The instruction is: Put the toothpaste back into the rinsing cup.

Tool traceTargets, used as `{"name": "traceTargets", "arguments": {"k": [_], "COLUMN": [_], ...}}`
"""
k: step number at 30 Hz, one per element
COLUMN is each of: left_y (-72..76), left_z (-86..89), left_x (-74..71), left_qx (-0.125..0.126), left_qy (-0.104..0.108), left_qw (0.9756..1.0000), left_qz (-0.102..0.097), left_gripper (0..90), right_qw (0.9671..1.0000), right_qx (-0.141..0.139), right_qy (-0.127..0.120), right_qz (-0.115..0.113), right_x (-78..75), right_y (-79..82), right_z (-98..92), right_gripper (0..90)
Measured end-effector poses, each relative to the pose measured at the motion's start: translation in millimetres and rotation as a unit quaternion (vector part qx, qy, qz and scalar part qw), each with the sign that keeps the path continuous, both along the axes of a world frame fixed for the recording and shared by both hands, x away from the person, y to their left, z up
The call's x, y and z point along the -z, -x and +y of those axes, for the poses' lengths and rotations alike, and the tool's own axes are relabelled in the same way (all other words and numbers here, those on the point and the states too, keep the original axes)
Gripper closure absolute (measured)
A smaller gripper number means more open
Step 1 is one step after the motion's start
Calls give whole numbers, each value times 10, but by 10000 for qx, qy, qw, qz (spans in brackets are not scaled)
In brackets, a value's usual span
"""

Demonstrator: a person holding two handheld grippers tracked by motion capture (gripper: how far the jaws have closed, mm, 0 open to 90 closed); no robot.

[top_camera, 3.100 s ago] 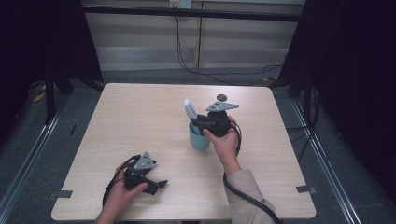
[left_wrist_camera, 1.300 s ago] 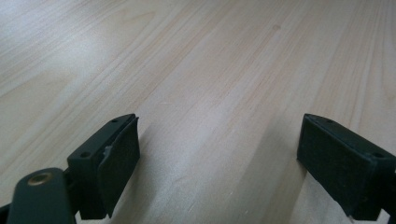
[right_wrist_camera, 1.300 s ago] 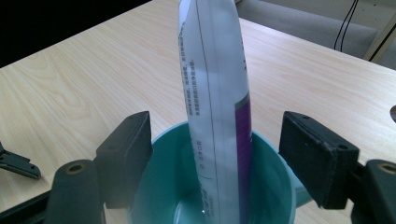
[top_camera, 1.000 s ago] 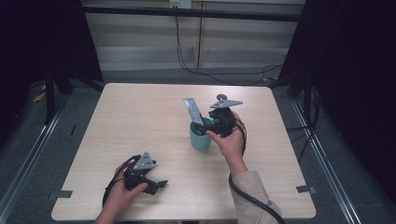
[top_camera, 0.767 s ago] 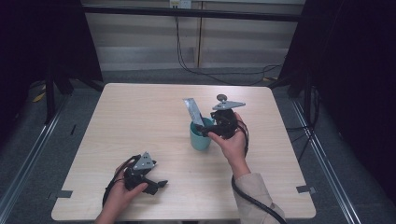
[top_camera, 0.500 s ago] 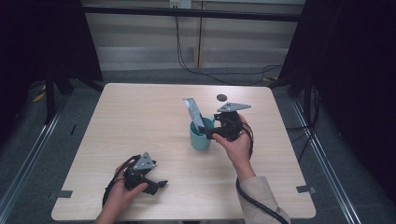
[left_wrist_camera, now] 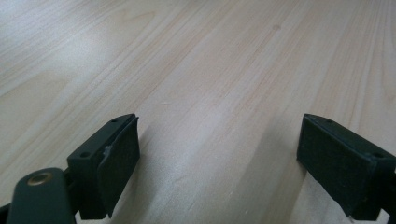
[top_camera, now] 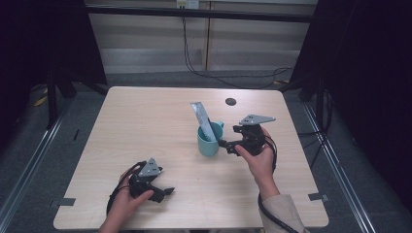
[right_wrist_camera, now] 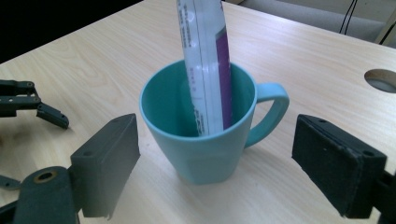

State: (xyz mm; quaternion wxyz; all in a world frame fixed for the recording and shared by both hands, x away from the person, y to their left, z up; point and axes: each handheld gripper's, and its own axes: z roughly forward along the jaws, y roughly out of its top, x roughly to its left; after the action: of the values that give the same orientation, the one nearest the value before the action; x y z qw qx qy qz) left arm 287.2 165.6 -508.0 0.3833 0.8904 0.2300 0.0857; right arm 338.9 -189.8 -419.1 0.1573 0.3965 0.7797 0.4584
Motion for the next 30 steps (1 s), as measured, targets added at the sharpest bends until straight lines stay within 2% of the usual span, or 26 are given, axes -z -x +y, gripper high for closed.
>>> {"name": "traceTargets", "arguments": {"k": [7, 14, 18, 20, 27, 30], "left_y": [-1, -1, -1, 0, -1, -1], "left_z": [-1, 0, -1, 0, 0, 0], "left_x": [1, 0, 1, 0, 2, 2], "left_qx": [-2, 4, 2, -2, 5, 6], "left_qy": [12, 4, 7, 4, 16, 14], "left_qw": [10000, 10000, 10000, 10000, 10000, 10000], "left_qz": [0, -4, -5, 0, -4, -4], "left_gripper": [128, 129, 129, 128, 128, 128], "right_qw": [9998, 9994, 9992, 9992, 9987, 9990], "right_qx": [-205, -286, -292, -300, -243, -255], "right_qy": [48, 123, 250, 201, 431, 343], "right_qz": [56, 117, 136, 139, 152, 159], "right_x": [61, 111, 140, 153, 201, 221], "right_y": [118, 190, 235, 262, 359, 393], "right_z": [-39, -59, -101, -132, -219, -273], "right_gripper": [146, 146, 146, 146, 146, 145]}}
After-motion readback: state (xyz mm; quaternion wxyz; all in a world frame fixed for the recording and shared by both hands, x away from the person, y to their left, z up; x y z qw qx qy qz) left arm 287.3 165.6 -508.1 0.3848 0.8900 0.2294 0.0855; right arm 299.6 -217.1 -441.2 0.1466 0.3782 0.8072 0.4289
